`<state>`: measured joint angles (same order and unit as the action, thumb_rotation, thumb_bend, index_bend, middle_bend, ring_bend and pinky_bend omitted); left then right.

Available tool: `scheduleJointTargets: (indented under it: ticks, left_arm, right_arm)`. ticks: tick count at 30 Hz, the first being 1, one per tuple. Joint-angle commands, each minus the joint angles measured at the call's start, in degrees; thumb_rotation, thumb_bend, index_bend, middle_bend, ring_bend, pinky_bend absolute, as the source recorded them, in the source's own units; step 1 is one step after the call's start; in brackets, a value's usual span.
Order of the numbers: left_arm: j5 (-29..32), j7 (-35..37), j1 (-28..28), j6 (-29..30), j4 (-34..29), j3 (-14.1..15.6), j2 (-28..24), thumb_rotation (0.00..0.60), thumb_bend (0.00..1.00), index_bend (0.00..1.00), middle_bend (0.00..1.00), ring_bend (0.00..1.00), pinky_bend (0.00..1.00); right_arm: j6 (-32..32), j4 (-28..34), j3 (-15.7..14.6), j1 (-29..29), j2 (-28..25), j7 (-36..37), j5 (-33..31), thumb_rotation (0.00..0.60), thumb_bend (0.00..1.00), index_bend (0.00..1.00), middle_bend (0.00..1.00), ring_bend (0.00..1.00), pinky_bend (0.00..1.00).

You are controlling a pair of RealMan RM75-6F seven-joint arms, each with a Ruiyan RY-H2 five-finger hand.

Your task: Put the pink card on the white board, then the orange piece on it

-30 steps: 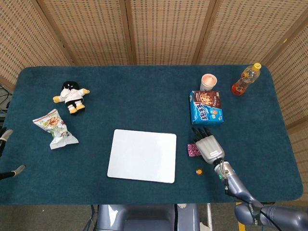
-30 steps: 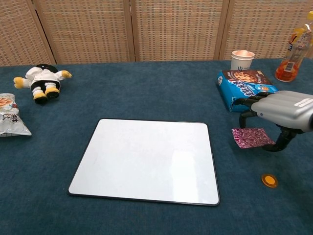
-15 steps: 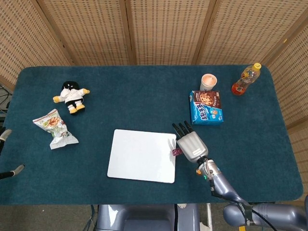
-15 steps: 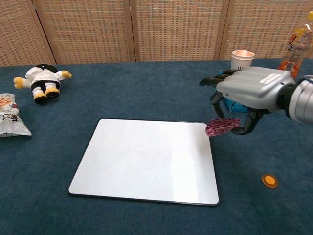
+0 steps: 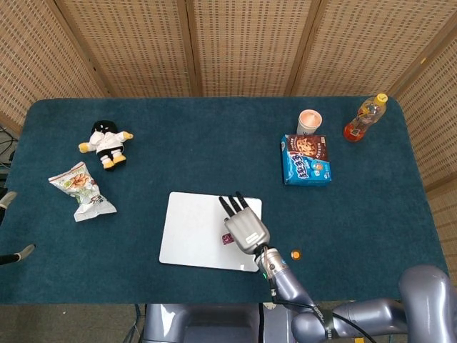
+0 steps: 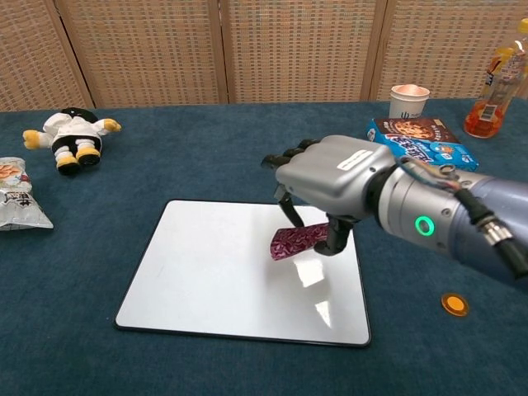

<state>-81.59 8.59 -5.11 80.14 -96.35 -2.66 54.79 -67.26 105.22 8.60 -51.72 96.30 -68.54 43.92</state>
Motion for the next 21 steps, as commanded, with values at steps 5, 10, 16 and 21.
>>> scheduleJointTargets:
  ticks: [5,10,16,21]
  left_arm:
    - [0.1,1.1,0.0,-0.1,0.2,0.0,-0.3,0.600,0.00,0.00,0.00,0.00,0.00]
    - [0.1,1.6,0.0,-0.2,0.3,-0.1,-0.4,0.600,0.00,0.00,0.00,0.00,0.00]
    - [0.1,1.5,0.0,-0.3,0.2,0.0,-0.5,0.600,0.00,0.00,0.00,0.00,0.00]
    - [-0.1,0.8,0.0,-0.2,-0.1,0.2,-0.4,0.600,0.00,0.00,0.00,0.00,0.00]
  right_arm:
    - [-2.7,-2.3,-1.4,-1.7,4.0,-1.3,0.8,0.600,0.12,0.27,0.00,0.00,0.00]
    - [-4.0,-2.2,-2.0,-1.8,3.7,-1.0,3.2,0.600,0.00,0.00,0.00,0.00,0.00]
    - [-5.2,1.5,-2.8,-1.1,0.1,-0.2,5.9,0.600,0.00,0.00,0.00,0.00,0.00]
    - [-4.1,5.7,-5.1,0.8,-6.4,4.2,9.2,0.600,0.00,0.02,0.00,0.00,0.00]
